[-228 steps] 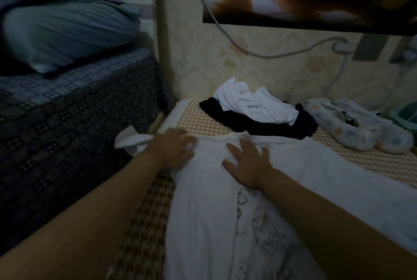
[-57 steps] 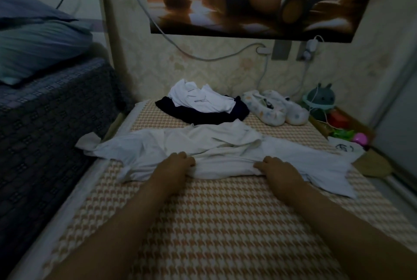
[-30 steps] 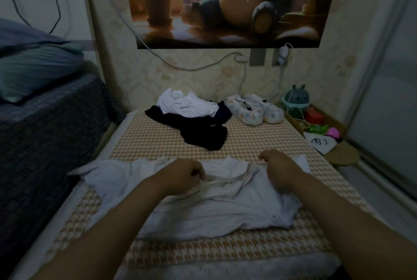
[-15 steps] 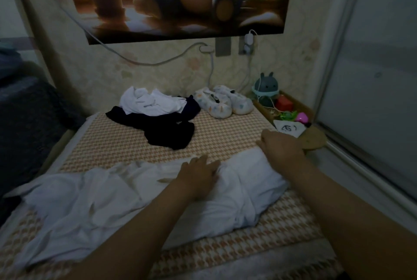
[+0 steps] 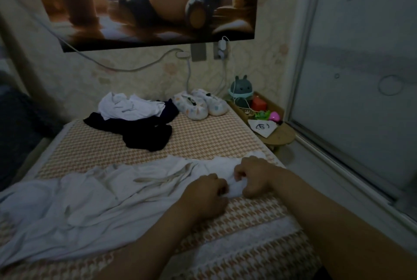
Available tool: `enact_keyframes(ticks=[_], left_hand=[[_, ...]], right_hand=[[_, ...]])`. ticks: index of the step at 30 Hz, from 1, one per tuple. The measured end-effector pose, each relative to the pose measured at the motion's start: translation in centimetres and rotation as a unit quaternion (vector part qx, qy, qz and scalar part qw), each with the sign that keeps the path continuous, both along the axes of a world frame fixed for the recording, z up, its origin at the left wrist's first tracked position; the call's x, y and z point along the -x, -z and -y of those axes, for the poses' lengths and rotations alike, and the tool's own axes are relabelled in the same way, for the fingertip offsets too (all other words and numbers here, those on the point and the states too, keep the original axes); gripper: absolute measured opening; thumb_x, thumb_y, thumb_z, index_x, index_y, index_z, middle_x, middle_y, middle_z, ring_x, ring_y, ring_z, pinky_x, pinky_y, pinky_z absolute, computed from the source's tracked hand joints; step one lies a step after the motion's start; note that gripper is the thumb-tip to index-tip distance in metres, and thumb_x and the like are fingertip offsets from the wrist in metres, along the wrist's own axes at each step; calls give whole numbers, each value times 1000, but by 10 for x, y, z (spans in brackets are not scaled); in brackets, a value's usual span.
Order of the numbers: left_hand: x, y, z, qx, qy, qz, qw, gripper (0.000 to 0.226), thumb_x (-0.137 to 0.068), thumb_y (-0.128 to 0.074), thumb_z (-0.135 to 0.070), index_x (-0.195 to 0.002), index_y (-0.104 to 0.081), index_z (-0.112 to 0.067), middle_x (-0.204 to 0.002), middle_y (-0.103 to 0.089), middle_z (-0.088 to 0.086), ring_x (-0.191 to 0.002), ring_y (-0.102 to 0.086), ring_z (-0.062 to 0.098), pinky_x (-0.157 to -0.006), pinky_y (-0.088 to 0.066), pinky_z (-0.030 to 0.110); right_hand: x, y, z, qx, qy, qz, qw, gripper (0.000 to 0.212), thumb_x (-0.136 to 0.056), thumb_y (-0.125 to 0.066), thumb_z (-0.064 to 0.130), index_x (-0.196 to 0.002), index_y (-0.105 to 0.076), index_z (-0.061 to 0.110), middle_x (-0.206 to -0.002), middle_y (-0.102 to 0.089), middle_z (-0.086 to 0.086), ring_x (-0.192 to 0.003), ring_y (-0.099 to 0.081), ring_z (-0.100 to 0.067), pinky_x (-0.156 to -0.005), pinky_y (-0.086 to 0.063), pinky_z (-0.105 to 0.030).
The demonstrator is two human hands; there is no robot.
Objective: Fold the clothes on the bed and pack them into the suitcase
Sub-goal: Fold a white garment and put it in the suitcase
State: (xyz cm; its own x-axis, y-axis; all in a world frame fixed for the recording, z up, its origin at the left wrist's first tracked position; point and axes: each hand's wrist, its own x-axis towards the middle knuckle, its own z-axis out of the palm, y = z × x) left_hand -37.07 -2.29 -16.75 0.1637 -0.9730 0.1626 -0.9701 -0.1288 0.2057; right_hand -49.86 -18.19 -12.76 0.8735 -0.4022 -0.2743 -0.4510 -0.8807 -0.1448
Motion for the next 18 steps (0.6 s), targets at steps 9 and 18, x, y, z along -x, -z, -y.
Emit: enact_keyframes(ticks=[9,18], left_hand=[[12,-26,-8,69,-41,-141,987,35,-100,-44,-23,-66,-48,-13,-57,-45,0,-53,-41,12,-48,-26,20],[-1,-38,-18,-1,-13,-240,971,30,-89,-48,-9,-91,-70,-28,-90,-70,-13,-77,-64,1,-72,-52,18]], right_hand=[[-4,-28,-3,112,4,134,985,14,-84,-58,12,-74,-66,17,-83,-63,-7,-78,-55,-24,-65,-37,-26],[-22,-38,-16,77,52,-14,996,28,-89,-57,28,-110,-63,12,-118,-63,-8,-104,-59,-26,-81,-45,-31]])
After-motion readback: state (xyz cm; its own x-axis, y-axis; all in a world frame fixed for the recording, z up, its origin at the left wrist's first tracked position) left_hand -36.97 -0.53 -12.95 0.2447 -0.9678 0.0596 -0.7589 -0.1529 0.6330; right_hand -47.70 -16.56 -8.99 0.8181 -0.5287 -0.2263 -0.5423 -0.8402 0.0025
